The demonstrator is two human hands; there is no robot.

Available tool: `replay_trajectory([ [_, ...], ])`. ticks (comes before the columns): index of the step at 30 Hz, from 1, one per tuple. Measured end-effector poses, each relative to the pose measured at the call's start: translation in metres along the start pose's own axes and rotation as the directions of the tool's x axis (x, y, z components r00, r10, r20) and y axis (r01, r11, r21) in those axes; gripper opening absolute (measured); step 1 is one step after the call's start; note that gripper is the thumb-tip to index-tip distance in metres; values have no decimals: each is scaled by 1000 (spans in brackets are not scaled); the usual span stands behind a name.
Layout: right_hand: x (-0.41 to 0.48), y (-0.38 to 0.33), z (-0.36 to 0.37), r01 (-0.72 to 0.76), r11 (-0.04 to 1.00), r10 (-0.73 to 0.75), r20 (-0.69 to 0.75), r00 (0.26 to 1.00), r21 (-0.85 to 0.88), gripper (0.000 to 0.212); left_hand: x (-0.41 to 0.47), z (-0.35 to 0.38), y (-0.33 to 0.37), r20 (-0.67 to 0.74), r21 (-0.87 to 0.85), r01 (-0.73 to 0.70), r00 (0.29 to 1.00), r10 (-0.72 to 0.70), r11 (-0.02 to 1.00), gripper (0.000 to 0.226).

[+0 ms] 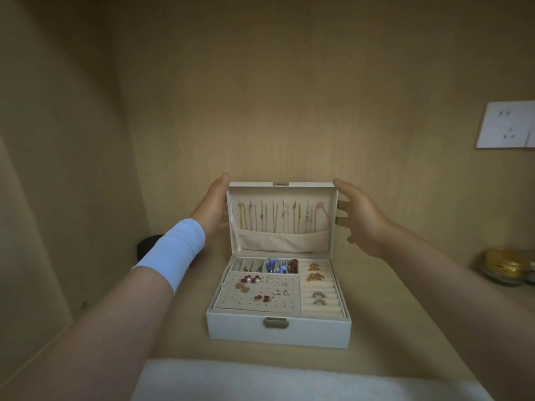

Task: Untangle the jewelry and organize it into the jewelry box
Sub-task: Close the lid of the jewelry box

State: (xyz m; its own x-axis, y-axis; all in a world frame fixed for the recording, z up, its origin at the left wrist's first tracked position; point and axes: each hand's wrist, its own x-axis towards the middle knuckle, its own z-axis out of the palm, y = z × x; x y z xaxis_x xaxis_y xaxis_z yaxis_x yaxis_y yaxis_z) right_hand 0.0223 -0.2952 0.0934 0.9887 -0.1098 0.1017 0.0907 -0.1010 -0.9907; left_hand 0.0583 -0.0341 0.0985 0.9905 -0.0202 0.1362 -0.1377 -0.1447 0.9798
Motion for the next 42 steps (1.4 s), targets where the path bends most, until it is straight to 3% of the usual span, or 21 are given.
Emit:
replay_trajectory([
  [5, -34, 9, -1, 110, 967, -105, 33, 994, -229, 69, -35, -9, -5, -24, 76, -57, 998, 59, 995, 48],
  [9, -62, 30, -3, 239, 894, -236, 57, 970, -378, 61, -63, -16, -33, -18, 75, -19, 1000, 20, 997, 74],
  [14, -91, 60, -7, 253, 868, -237, 90, 967, -428, 59, -97, -17, -59, -57, 106, -5, 998, 11, 994, 91],
  [19, -111, 92, -9, 195, 779, -156, 116, 981, -597, 62, -123, -12, -78, 8, 287, -69, 998, 70, 956, 42],
  [23, -116, 98, -9, 273, 684, -210, 176, 962, -676, 62, -130, -9, -92, 44, 515, -162, 986, 163, 842, 40],
  [26, -117, 99, -8, 276, 613, -146, 237, 961, -741, 64, -131, -4, -97, 127, 719, -213, 976, 176, 662, 47],
  [28, -119, 102, -7, 280, 571, -115, 262, 958, -772, 63, -132, 0, -100, 168, 771, -228, 973, 155, 594, 51],
  [35, -121, 109, 0, 278, 644, -153, 236, 960, -713, 63, -130, 1, -105, 155, 819, -218, 975, 161, 532, 56],
  [39, -117, 112, 7, 211, 782, -125, 185, 975, -586, 81, -130, 5, -104, 154, 858, -270, 947, 282, 436, 64],
  [42, -107, 112, 17, 164, 808, -114, 124, 986, -565, 88, -126, 10, -102, 196, 857, -325, 923, 331, 399, 69],
])
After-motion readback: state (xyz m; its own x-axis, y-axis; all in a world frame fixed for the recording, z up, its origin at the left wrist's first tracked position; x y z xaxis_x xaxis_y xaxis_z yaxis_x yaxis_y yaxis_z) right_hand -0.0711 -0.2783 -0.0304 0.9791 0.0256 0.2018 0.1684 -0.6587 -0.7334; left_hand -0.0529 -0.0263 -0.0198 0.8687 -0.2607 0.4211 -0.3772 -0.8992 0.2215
